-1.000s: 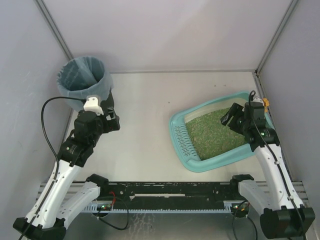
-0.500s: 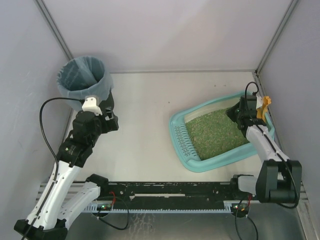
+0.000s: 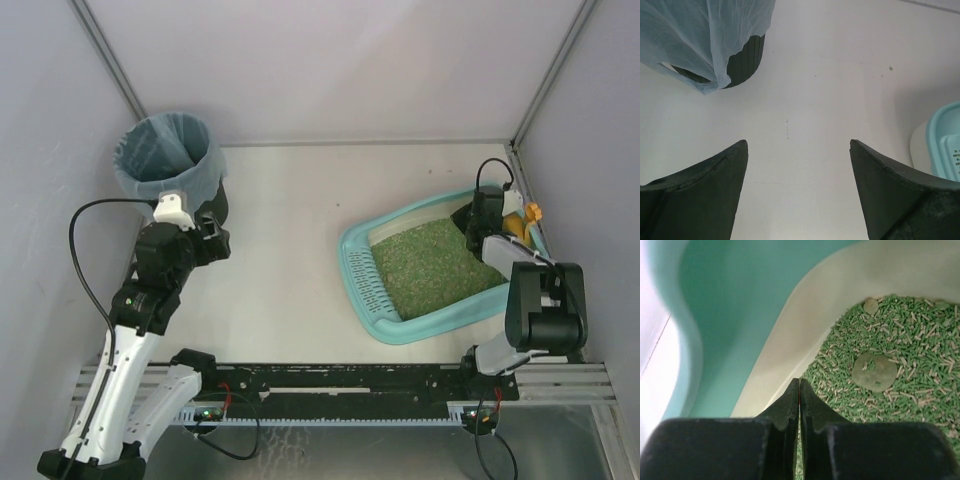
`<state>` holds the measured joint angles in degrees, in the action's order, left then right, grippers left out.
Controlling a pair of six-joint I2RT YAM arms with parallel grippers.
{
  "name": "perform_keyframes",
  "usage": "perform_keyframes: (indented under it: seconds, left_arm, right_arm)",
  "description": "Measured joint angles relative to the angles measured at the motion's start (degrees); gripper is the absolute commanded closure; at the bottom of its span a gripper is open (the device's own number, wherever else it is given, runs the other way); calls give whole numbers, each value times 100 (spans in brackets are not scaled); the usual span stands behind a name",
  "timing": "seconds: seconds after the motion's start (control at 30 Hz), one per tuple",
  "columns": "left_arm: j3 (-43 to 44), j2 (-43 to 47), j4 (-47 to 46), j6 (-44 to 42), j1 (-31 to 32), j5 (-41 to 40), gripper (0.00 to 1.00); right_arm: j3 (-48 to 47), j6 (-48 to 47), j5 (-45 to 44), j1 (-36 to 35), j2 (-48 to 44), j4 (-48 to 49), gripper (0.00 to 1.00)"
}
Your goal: Clean the litter box
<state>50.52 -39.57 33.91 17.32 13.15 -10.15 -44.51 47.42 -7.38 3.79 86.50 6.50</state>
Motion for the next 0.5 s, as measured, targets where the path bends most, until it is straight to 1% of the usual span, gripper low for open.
perform_keyframes:
  seconds: [0.23, 0.37, 0.5]
  left_arm:
    - [0, 0, -46, 9, -170, 212, 14]
    - [-7, 0, -85, 11, -334, 417, 14]
    - [-15, 2, -195, 15, -527, 616, 14]
  right_arm:
    - [0, -2, -79, 24, 699, 931, 100]
    - [-9, -59, 42, 24, 1110, 1644, 100]
    - [-59, -282, 221, -7, 1403, 2142, 100]
